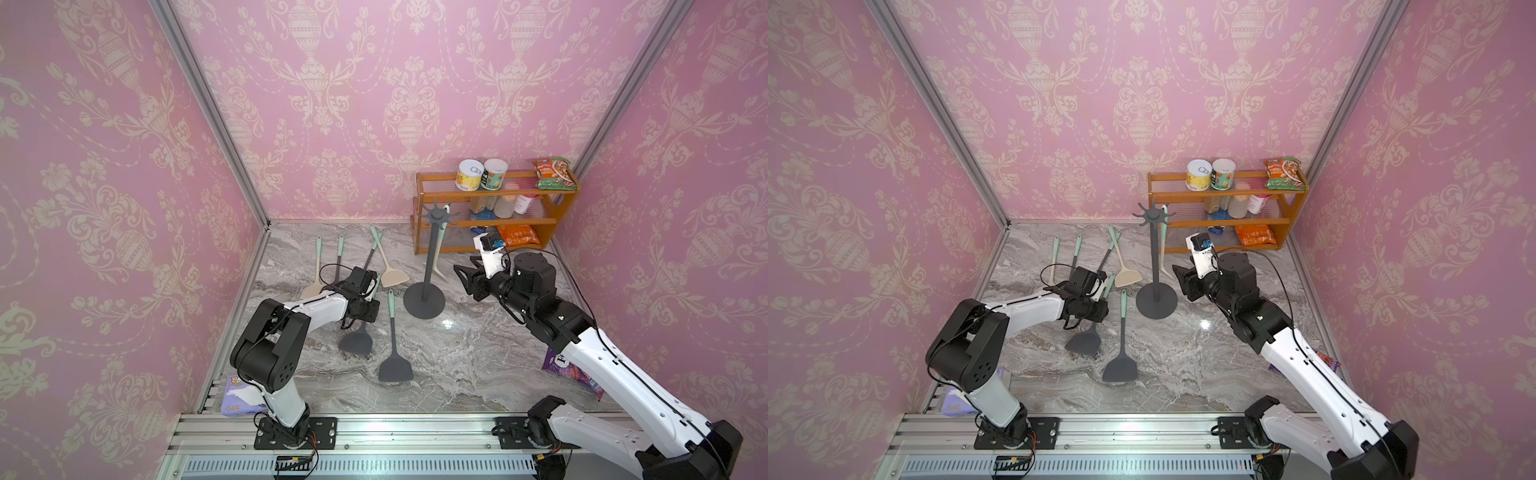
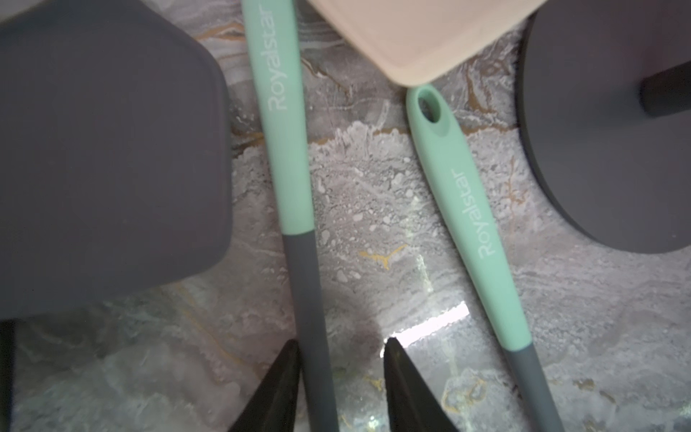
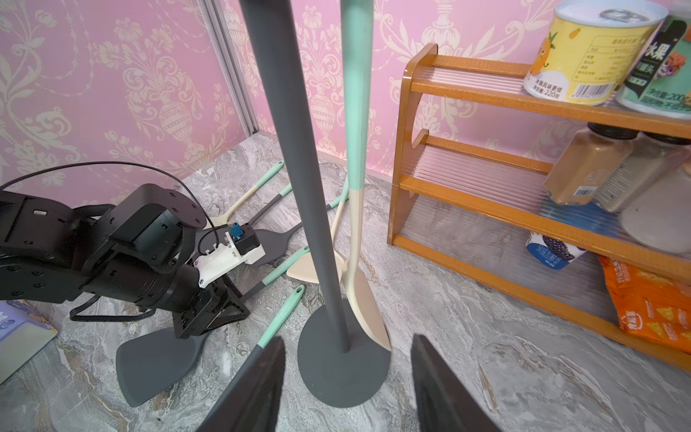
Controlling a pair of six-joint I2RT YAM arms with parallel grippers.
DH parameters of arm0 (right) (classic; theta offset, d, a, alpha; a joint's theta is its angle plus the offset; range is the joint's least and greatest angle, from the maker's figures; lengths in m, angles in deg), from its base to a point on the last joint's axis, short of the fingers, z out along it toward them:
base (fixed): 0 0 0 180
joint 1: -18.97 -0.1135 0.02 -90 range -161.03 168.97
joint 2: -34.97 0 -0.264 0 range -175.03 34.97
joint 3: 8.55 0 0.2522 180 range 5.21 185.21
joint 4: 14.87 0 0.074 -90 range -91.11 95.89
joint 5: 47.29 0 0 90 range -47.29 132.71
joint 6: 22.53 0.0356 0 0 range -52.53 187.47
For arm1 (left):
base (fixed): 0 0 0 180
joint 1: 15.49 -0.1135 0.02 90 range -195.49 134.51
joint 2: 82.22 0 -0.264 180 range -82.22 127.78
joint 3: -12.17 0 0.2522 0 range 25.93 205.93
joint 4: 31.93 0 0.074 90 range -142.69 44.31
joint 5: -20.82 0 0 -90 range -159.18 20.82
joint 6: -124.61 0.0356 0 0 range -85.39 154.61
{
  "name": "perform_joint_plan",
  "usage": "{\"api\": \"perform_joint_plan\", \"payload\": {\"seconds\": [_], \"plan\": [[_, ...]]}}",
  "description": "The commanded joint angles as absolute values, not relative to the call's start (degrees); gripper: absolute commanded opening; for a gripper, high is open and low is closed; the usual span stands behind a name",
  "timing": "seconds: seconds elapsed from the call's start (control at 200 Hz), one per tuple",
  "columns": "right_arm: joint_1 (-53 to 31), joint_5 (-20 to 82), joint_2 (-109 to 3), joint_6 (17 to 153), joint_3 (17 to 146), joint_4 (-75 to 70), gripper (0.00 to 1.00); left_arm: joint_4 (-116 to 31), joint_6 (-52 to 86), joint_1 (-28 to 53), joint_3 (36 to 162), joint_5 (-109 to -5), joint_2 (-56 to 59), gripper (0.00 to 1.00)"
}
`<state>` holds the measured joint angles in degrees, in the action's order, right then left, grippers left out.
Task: Take the spatula off the kitchen utensil rack
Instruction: Move the spatula to the center of the board.
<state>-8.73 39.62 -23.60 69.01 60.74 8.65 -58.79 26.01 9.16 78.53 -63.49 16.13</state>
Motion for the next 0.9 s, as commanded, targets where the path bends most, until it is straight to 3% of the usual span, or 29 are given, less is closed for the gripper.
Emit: {"api": "perform_joint_plan", "payload": {"seconds": [0.0, 0.07, 0.18, 0.46, 0.895], "plan": [[-8.2, 39.99, -22.67, 68.81, 60.05, 8.43, 0.57, -61.95, 25.82, 9.65, 76.91, -65.18, 17.53, 0.37], [-8.22, 39.77, -22.73, 68.87, 60.14, 8.38, 0.57, -61.02, 25.78, 9.69, 75.54, -64.0, 17.34, 0.27], [-8.18, 39.74, -22.73, 68.87, 60.34, 8.57, 0.57, -60.0, 25.49, 10.13, 73.32, -62.59, 15.85, 0.21], [-8.2, 38.88, -22.75, 69.48, 59.88, 7.5, 0.57, -60.81, 23.07, 10.7, 69.67, -62.41, 8.46, 0.18], [-8.27, 38.78, -20.67, 69.05, 57.55, 5.7, 0.58, -73.42, 14.13, 11.83, 70.29, -65.52, 2.29, 0.13]]}}
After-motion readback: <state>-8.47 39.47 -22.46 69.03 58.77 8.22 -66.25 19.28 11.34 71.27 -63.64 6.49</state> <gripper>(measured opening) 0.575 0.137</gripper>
